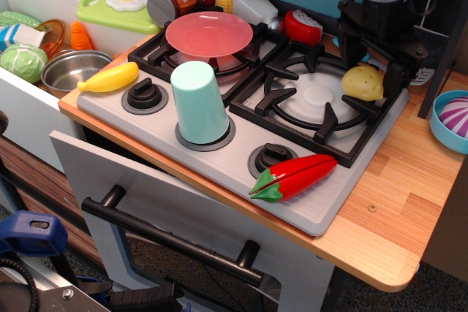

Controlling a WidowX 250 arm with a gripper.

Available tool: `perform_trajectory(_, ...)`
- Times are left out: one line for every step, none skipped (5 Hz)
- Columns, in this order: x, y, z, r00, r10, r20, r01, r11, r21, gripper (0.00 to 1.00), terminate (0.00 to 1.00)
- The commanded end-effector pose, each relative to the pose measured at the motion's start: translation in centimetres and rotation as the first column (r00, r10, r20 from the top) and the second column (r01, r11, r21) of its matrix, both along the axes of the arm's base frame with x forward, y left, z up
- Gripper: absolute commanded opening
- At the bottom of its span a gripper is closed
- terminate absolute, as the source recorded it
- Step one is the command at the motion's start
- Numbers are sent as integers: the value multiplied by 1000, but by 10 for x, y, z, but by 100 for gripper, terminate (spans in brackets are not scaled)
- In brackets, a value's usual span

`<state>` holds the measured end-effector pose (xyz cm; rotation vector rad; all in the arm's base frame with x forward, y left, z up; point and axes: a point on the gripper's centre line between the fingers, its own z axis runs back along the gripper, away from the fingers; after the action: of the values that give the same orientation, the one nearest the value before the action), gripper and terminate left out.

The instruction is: Put potato on plate

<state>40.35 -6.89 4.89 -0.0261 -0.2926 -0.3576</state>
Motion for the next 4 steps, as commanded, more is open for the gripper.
perform_trajectory(4,2,5,999,-8,52,9,1000,-23,100,0)
perform_trajectory(0,5,-1,999,2,54,0,1000,-27,0,0)
perform_trajectory(1,4,4,999,2,41,-1,1000,-17,0,0)
perform_trajectory(-8,23,33,1000,1,-2,-1,998,57,0,0)
